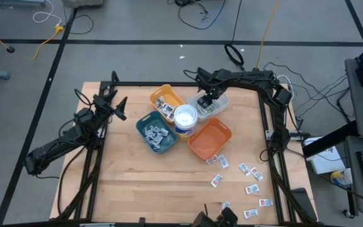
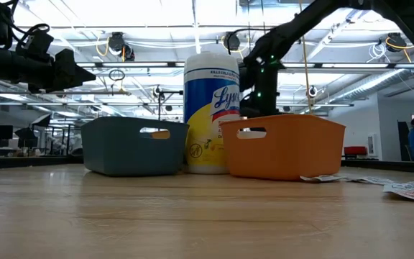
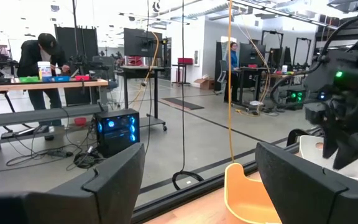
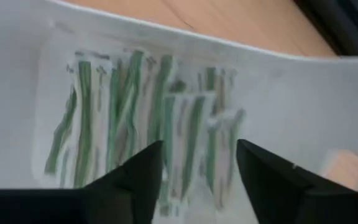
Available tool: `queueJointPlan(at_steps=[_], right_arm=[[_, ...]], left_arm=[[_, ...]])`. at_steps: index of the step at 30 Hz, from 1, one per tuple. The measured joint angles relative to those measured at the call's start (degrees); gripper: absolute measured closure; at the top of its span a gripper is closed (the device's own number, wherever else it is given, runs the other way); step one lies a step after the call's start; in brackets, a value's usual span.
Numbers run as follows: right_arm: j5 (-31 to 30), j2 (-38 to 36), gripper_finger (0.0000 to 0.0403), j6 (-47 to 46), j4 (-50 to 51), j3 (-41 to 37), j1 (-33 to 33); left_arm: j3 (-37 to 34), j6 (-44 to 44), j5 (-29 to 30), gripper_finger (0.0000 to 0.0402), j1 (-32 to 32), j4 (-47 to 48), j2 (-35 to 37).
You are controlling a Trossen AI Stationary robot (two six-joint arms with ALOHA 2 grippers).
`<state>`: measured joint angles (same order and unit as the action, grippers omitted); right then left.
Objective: Pick & Place First Aid Supplies
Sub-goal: Put the orange pad into the orange bin
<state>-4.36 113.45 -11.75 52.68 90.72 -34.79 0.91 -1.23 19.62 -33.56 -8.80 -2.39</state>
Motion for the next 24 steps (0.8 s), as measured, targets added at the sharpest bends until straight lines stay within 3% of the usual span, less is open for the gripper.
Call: queueJointPlan(at_steps=[4,15,24], right_arm=[[-0.06,-3.06,0.0176,-3.70,3.88,0.02,0.01],[-0.04,-12.48,0.0172,-17.26,14.04,-0.94,1.90],[0.13,-24.91,0.0172,-28.24,9.70,-18.05,8.62]], left_arm=[[0.00,0.00,0.00,0.0094,0.00,0.00,0.00],[0.00,0.00,0.00,0.0094,-0.01,0.00,0.00],[0.00,0.00,0.00,0.0094,-0.02,0.00,0.00]])
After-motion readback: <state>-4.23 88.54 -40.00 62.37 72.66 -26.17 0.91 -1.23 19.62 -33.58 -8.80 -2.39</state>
